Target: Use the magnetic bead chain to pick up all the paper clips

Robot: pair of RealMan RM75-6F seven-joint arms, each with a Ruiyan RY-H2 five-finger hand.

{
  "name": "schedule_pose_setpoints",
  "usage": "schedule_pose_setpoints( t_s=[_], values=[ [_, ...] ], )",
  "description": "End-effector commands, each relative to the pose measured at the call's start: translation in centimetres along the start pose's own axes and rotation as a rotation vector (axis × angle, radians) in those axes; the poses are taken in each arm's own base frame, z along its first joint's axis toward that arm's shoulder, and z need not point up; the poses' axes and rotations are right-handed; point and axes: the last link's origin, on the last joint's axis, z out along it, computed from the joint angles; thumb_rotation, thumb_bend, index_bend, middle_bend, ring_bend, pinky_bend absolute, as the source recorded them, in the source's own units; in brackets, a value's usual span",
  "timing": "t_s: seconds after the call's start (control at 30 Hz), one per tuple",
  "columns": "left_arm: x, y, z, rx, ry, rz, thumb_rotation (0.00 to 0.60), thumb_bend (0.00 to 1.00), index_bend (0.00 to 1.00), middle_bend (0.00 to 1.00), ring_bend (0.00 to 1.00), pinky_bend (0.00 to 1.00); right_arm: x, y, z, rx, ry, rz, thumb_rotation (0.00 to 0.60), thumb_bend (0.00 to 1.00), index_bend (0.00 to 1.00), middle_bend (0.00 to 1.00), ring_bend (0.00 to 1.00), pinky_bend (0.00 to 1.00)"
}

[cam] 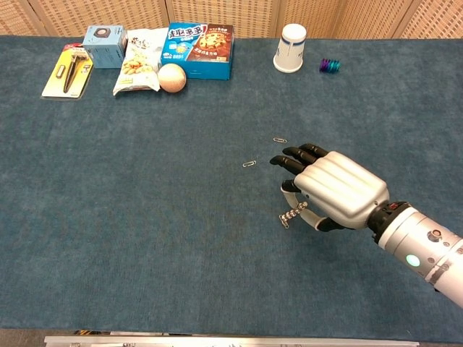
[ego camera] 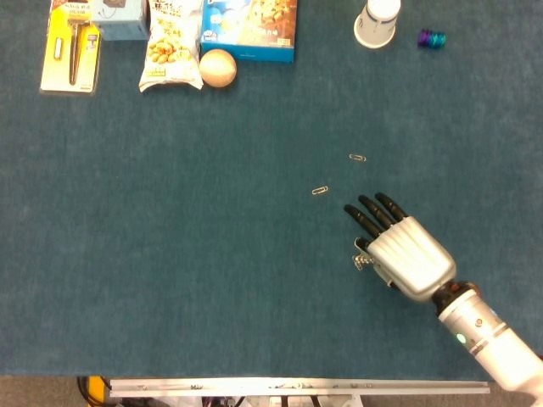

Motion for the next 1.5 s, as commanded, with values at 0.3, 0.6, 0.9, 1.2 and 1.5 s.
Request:
schedule_pose_setpoints(
  t_s=[0.3,0.6,0.9,1.2,1.5],
  values=[
    [0.1,-0.1,-0.1,0.002,0.003,-0.005,0.600,0.00,0.51,0.44,0.33,0.44,0.8,0.4,0.3,-0.017,0.024,0.013,0.600,0.38,0.57,0.12,0.00,0.10],
    [0.1,-0.2,-0.1,0.005,0.005,-0.006,0.600,0.00,0.51,0.44,0.33,0.44,2.8,1.7,0.9,-0.061,0.077,0.028,0.600,0.38,0.57,0.12,0.00,0.10],
    [0.2,-0.2,-0.1,0.009,0.006,-0.009,0.600,0.00,0.51,0.44,0.33,0.44,4.5,3.3,2.5,-0.117,0.095,0.045,0.600,0.38,0.57,0.12,0.00,0.10],
    [0.2,-0.5,0.0,0.018,0.007,-0.015,0.600,0.00,0.52,0.44,0.33,0.44,5.1,4.3,4.3,-0.153,0.091,0.058,0.600,0.38,0.57,0.12,0.00,0.10],
    [0.3,-0.7,0.0,0.030,0.011,-0.020,0.600,0.00,0.52,0.44,0.33,0.44,5.4,4.7,6.1,-0.164,0.083,0.067,0.600,0.38,0.58,0.12,0.00,0.10]
  ],
)
